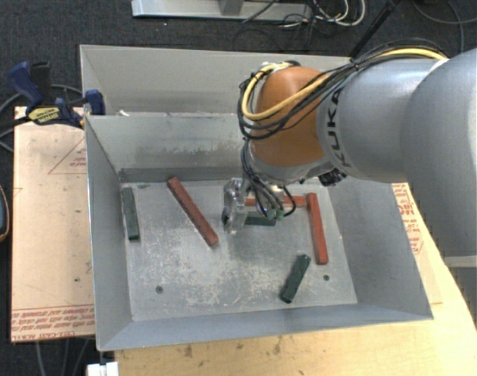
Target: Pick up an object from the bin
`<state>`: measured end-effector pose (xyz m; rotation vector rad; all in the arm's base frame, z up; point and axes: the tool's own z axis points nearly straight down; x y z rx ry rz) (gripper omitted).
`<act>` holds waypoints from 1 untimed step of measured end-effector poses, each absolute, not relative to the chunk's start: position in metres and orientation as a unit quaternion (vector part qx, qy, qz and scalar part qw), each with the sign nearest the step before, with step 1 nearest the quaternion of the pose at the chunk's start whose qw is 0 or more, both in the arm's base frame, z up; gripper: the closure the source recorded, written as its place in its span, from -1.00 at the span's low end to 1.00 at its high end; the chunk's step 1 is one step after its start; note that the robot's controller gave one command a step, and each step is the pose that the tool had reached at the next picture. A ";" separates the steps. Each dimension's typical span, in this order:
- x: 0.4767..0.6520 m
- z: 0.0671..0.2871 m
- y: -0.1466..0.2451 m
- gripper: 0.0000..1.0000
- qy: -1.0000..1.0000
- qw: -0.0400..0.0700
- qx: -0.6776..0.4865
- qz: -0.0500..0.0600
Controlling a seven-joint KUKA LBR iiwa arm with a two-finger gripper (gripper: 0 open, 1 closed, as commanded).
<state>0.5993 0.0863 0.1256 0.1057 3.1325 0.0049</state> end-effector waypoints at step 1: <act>0.601 0.161 0.087 1.00 0.999 0.003 0.034 0.001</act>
Offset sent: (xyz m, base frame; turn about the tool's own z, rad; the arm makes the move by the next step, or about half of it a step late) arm 0.0000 -0.0003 0.0331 0.0000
